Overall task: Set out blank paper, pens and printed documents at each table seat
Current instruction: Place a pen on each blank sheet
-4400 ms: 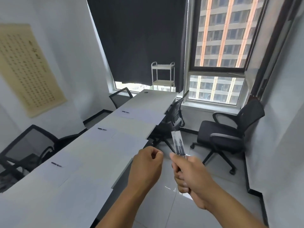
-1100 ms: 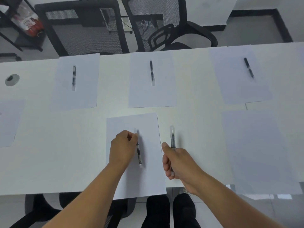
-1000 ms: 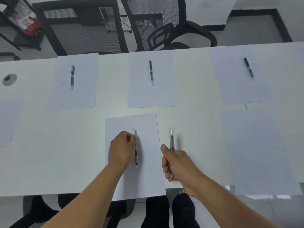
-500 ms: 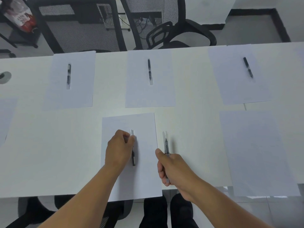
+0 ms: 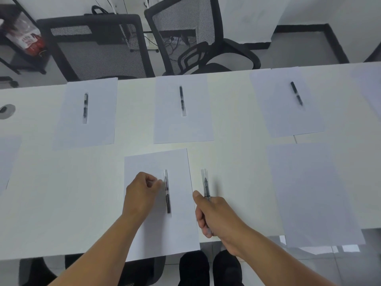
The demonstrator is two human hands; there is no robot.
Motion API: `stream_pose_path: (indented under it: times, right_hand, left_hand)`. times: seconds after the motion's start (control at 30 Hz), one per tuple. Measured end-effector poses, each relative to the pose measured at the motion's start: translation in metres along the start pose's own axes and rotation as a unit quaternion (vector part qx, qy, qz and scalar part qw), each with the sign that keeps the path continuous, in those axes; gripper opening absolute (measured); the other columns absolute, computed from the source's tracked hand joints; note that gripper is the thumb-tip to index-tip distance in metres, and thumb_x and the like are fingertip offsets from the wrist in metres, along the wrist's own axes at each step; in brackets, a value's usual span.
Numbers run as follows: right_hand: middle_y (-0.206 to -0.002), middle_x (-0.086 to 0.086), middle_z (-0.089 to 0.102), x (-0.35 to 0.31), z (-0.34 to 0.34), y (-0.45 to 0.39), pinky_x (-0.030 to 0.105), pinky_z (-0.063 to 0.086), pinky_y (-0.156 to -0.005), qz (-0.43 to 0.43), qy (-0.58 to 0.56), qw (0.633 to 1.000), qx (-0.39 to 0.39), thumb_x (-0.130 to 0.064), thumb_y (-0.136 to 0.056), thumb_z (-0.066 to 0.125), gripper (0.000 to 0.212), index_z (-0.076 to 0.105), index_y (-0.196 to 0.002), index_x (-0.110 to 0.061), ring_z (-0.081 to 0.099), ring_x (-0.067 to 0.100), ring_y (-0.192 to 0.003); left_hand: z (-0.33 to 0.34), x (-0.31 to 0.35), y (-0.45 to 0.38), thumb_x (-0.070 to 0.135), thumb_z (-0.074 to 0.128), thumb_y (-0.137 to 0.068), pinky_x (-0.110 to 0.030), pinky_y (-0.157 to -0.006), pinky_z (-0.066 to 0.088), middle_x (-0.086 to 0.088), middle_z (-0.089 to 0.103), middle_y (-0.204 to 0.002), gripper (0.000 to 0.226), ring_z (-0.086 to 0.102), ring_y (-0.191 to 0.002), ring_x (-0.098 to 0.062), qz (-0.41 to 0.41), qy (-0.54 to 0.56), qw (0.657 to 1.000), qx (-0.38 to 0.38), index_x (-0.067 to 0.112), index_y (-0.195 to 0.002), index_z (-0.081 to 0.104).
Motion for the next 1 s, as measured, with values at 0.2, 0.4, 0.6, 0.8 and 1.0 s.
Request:
stream_pose_path:
  times: [0.2, 0.4, 0.6, 0.8, 1.0]
  right_hand:
    - [-0.065, 0.004, 0.055, -0.003, -0.004, 0.01, 0.03, 0.042, -0.058, -0.012, -0.01, 1.0, 0.005, -0.062, -0.105, 0.053, 0.058, 0.057, -0.075, -0.013, 0.045, 0.016, -0.051]
    - [-0.067, 0.005, 0.055, -0.012, -0.013, 0.022, 0.031, 0.041, -0.059, -0.029, -0.011, 0.999, 0.011, -0.062, -0.104, 0.053, 0.057, 0.057, -0.074, -0.014, 0.046, 0.018, -0.053]
    - [-0.07, 0.007, 0.053, -0.024, -0.028, 0.042, 0.031, 0.04, -0.057, -0.051, -0.021, 0.998, 0.027, -0.062, -0.105, 0.053, 0.056, 0.056, -0.078, -0.012, 0.042, 0.02, -0.053]
    - [-0.07, 0.006, 0.052, -0.034, -0.058, 0.083, 0.031, 0.041, -0.059, -0.074, -0.021, 0.995, 0.056, -0.065, -0.104, 0.052, 0.057, 0.057, -0.084, -0.011, 0.041, 0.02, -0.054]
    - [-0.064, -0.002, 0.041, -0.031, -0.104, 0.126, 0.029, 0.037, -0.058, -0.104, -0.041, 0.99, 0.085, -0.066, -0.105, 0.05, 0.059, 0.062, -0.095, -0.009, 0.035, 0.016, -0.055]
  left_hand:
    - [-0.004, -0.002, 0.01, 0.028, 0.072, -0.1, -0.025, -0.07, 0.047, 0.006, 0.071, -0.097, 0.01, 0.066, -0.091, -0.01, 0.0, -0.01, 1.0, -0.002, 0.022, -0.099, 0.065]
    - [-0.004, 0.025, 0.028, 0.03, 0.069, -0.103, -0.023, -0.069, 0.045, 0.006, 0.07, -0.098, 0.01, 0.064, -0.089, -0.007, 0.03, 0.004, 1.0, -0.001, 0.021, -0.101, 0.066]
    - [-0.002, 0.081, 0.056, 0.031, 0.067, -0.105, -0.025, -0.069, 0.049, 0.006, 0.073, -0.089, 0.012, 0.07, -0.082, -0.015, 0.098, 0.034, 0.994, -0.021, 0.025, -0.095, 0.068]
    - [-0.003, 0.142, 0.091, 0.032, 0.066, -0.105, -0.023, -0.067, 0.048, 0.008, 0.074, -0.088, 0.013, 0.067, -0.076, -0.01, 0.155, 0.084, 0.983, -0.042, 0.025, -0.094, 0.07]
    - [0.018, 0.203, 0.13, 0.031, 0.068, -0.104, -0.025, -0.068, 0.051, 0.008, 0.074, -0.086, 0.015, 0.066, -0.075, -0.007, 0.202, 0.11, 0.971, -0.069, 0.024, -0.091, 0.071]
Point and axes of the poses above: each hand's wrist, its own y-axis away from the middle knuckle, its own z-axis out of the palm, x = y × z, the point moved 5 cm from there along -y, towards the middle knuckle
